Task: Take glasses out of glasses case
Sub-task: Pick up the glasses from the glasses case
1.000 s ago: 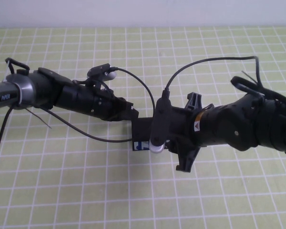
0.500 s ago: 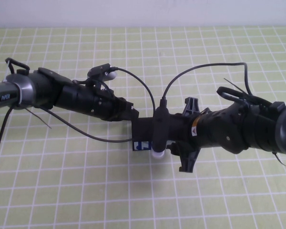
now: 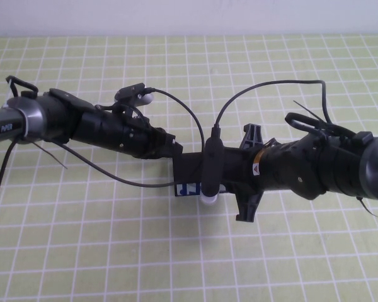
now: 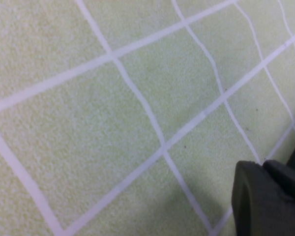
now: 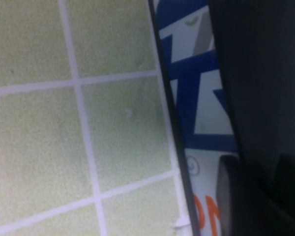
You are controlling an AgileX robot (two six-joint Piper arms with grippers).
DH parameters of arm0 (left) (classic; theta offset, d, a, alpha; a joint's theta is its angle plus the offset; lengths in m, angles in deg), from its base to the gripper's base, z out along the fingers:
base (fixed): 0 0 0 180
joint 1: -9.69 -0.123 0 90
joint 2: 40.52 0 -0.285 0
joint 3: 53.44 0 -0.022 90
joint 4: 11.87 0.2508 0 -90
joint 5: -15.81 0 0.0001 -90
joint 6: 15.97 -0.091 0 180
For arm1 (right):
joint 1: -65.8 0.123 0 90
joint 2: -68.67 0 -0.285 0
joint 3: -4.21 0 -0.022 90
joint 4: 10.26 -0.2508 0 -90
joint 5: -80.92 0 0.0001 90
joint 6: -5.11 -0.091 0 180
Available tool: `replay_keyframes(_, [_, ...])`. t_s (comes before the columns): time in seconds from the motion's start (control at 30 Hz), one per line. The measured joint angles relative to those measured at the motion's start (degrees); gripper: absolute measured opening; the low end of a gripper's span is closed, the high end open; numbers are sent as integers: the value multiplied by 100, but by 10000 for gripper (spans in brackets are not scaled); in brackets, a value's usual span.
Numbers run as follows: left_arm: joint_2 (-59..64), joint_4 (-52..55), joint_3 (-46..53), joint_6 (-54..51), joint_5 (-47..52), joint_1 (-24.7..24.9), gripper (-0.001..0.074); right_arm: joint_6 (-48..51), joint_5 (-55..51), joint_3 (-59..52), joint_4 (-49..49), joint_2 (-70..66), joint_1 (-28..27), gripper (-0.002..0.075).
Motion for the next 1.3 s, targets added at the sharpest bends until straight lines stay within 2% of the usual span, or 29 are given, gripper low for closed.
replay_keyframes(0.13, [0,40,-14,0,-26,0,-4,13,-109,70,11,48,0,49])
replay_keyframes(0.3, [0,155,-32,0,29,0,-4,13,-410,248,-29,179,0,25])
replay_keyframes(0.77, [0,204,-32,0,145,0,-4,-19,-677,363,-290,387,-13,8])
replay_keyframes(1.3, [13,-54,-202,-292,-277,-20,-4,-19,-741,390,-461,156,-13,7])
